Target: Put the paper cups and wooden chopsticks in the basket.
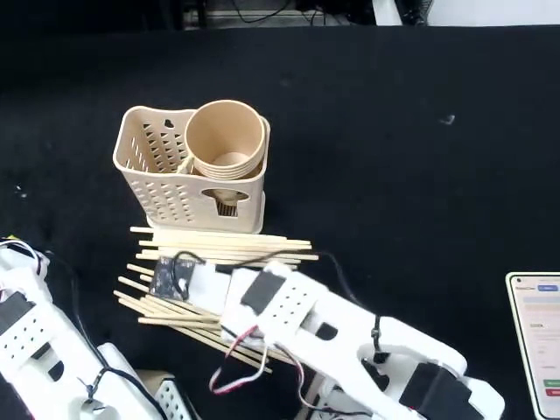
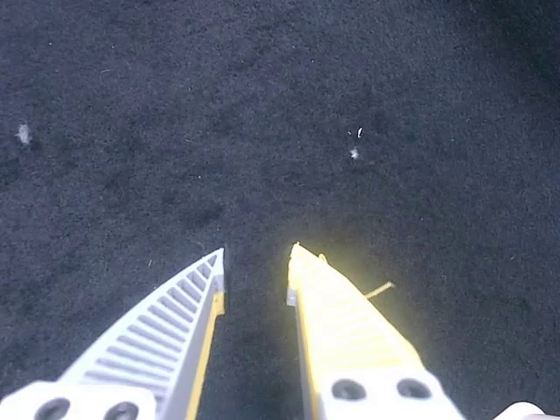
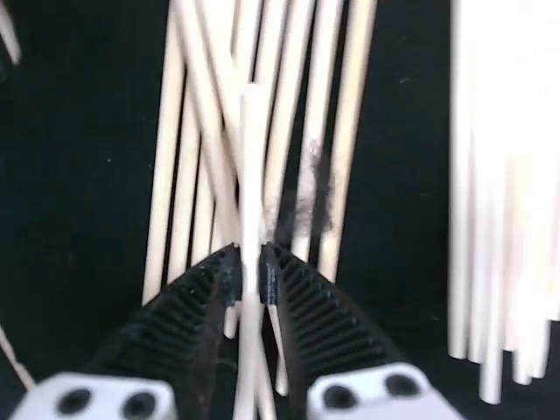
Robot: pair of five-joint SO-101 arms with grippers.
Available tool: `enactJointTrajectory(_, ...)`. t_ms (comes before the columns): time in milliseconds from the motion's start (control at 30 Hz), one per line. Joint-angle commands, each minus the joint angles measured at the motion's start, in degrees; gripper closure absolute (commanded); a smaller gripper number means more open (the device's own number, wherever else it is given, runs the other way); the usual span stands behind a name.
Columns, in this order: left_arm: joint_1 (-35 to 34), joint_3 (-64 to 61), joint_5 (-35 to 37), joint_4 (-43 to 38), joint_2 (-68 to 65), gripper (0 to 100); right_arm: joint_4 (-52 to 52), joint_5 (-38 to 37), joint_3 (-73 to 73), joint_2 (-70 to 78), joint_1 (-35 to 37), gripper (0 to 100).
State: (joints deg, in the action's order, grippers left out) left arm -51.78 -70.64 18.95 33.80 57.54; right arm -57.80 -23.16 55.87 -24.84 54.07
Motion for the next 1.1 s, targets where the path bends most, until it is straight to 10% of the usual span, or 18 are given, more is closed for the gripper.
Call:
enactJointTrajectory(0, 0.04, 1.45, 0.18, -0.97, 0.88, 87, -5.27, 0.0, -6.81, -4.62, -1.49, 98.8)
enactJointTrajectory(1067, 0.04, 1.45, 0.18, -0.97, 0.88, 87, 9.05, -0.09, -1.89, 4.26, 2.99, 82.5)
